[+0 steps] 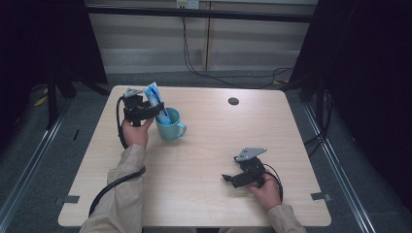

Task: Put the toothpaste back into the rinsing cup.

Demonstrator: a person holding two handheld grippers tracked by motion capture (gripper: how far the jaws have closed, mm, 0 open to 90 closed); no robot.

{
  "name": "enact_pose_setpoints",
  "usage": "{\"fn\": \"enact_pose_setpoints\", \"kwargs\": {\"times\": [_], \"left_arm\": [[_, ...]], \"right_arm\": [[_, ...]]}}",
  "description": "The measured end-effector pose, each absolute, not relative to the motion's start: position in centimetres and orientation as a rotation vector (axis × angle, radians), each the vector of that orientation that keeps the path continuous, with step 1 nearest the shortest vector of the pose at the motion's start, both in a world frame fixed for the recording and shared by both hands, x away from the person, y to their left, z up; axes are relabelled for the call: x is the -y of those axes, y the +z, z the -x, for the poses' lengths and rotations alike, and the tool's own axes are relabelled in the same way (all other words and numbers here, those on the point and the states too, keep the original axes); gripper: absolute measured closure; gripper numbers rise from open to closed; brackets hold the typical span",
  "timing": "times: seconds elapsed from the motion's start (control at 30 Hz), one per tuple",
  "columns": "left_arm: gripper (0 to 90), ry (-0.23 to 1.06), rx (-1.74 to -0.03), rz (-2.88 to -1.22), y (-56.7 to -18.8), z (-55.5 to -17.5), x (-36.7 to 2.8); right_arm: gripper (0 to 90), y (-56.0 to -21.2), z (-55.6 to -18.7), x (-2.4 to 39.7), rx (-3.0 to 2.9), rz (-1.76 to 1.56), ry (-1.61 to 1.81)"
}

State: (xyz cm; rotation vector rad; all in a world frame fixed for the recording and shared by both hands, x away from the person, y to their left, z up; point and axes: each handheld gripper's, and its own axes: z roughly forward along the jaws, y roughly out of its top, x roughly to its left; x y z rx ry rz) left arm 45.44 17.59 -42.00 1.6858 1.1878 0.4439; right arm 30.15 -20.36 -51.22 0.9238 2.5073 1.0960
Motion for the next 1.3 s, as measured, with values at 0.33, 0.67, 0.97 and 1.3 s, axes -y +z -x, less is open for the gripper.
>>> {"fn": "enact_pose_setpoints", "kwargs": {"times": [0.33,0.67,0.97,1.3], "left_arm": [[33.5,0.425,-1.182,-1.675,-42.2,-45.3,-17.8],[27.6,0.406,-1.170,-1.668,-42.1,-45.1,-18.0],[22.9,0.383,-1.169,-1.671,-42.3,-44.9,-18.3],[21.3,0.359,-1.151,-1.692,-42.7,-44.4,-18.4]], "right_arm": [[14.0,-51.2,-30.1,20.4,-2.508,-0.924,1.095],[14.0,-51.2,-30.1,20.3,-2.507,-0.925,1.095],[14.0,-51.2,-30.2,20.4,-2.507,-0.924,1.096],[14.0,-51.2,-30.1,20.4,-2.507,-0.925,1.096]]}}
